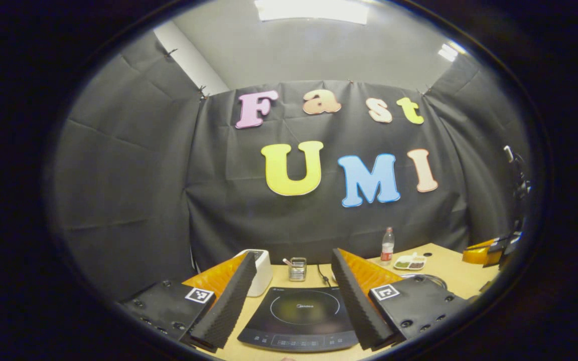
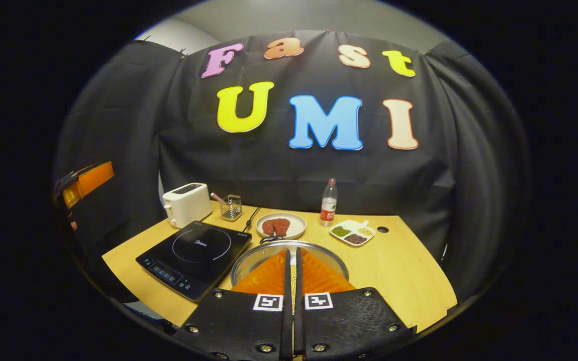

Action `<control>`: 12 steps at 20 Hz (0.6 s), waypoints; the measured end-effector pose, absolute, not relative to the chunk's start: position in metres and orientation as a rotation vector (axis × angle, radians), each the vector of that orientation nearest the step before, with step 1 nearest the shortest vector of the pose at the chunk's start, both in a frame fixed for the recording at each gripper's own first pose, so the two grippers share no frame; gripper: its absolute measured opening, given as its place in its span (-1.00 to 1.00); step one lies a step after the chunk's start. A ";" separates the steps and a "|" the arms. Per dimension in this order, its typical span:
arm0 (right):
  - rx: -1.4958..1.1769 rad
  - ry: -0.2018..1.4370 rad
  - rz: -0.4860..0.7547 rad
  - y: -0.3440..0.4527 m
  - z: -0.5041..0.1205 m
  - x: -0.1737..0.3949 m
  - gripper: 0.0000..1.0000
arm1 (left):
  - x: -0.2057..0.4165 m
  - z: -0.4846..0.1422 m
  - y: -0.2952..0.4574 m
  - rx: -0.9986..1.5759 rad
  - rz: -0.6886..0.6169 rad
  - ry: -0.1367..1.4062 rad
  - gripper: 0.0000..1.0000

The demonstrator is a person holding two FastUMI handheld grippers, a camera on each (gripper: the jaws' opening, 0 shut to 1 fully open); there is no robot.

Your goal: First push the handle of the pot to place it horizontally, then grasp the pot with both hands and set it on the induction cooktop.

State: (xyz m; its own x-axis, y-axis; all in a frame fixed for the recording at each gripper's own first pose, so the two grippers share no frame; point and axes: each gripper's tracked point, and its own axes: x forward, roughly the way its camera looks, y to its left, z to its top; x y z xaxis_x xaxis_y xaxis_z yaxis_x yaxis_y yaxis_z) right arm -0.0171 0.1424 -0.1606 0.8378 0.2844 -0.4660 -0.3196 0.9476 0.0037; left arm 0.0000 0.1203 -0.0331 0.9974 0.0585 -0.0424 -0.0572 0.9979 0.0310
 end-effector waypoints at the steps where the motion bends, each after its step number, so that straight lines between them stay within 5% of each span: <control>1: -0.086 0.504 0.348 0.145 -0.173 -0.019 -0.96 | 0.002 -0.033 0.119 0.031 0.070 0.042 0.87; 12: -0.167 0.807 0.634 0.155 -0.277 -0.058 -0.97 | 0.035 -0.047 0.087 0.049 0.134 0.096 1.00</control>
State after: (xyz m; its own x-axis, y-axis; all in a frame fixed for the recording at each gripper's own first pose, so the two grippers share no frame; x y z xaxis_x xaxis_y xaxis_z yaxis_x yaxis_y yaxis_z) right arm -0.0581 0.1546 -0.2775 0.5194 0.4640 -0.7176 -0.5872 0.8039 0.0947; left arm 0.0345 0.0874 -0.0467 0.9864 0.1355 -0.0927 -0.1308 0.9899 0.0555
